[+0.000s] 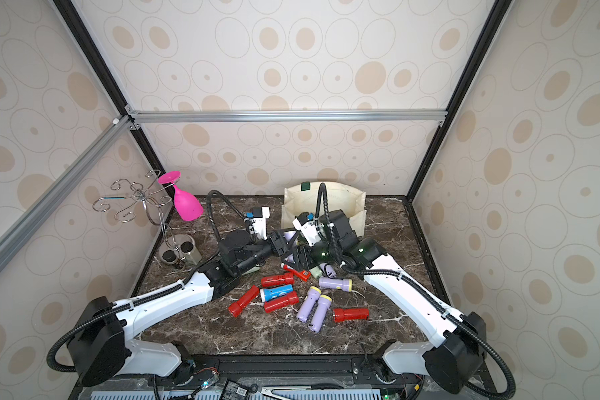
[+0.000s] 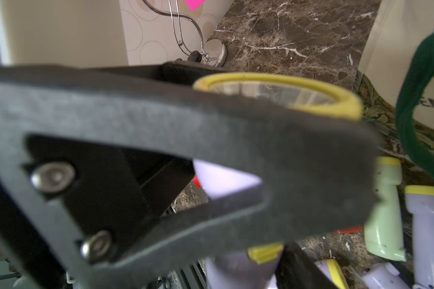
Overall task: Put the flashlights into the tote bags
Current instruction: Pick up the flashlight from the center of the board.
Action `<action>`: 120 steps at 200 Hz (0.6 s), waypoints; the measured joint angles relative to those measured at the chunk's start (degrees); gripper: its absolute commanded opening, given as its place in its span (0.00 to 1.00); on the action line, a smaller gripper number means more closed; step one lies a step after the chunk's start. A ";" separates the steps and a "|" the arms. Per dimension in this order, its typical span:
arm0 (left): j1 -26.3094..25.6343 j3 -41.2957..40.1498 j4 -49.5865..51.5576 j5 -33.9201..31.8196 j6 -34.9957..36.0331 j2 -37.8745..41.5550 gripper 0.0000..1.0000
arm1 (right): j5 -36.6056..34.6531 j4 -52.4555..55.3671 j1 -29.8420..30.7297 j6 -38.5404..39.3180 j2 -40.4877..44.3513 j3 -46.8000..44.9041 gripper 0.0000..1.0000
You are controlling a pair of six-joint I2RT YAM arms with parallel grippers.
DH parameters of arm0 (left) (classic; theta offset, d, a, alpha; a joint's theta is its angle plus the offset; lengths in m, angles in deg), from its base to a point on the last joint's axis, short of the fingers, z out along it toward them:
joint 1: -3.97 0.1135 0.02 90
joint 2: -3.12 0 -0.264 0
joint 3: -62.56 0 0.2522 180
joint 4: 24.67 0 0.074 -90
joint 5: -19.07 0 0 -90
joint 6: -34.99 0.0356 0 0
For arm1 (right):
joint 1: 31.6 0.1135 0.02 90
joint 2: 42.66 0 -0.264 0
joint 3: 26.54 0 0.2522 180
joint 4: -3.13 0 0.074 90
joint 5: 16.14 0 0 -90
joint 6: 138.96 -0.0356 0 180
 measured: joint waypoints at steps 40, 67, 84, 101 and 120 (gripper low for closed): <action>-0.37 0.48 -0.57 0.15 -0.26 -0.90 0.00 | -0.72 -0.35 -0.44 -0.20 0.00 -1.25 0.48; -0.44 0.96 -0.87 0.20 -0.33 -1.01 0.00 | -1.11 -0.52 -0.76 -0.48 0.04 -1.44 0.33; -0.48 0.96 -1.38 0.20 -0.52 -1.01 0.00 | -1.09 -0.63 -0.96 -0.66 0.35 -1.44 0.23; -0.55 0.98 -1.66 0.15 -0.59 -0.96 0.06 | -1.20 -0.57 -0.98 -0.44 0.79 -1.51 0.14; -0.70 1.01 -1.75 0.13 -0.57 -0.94 0.52 | -1.31 -0.31 -1.05 -0.26 1.22 -1.70 0.00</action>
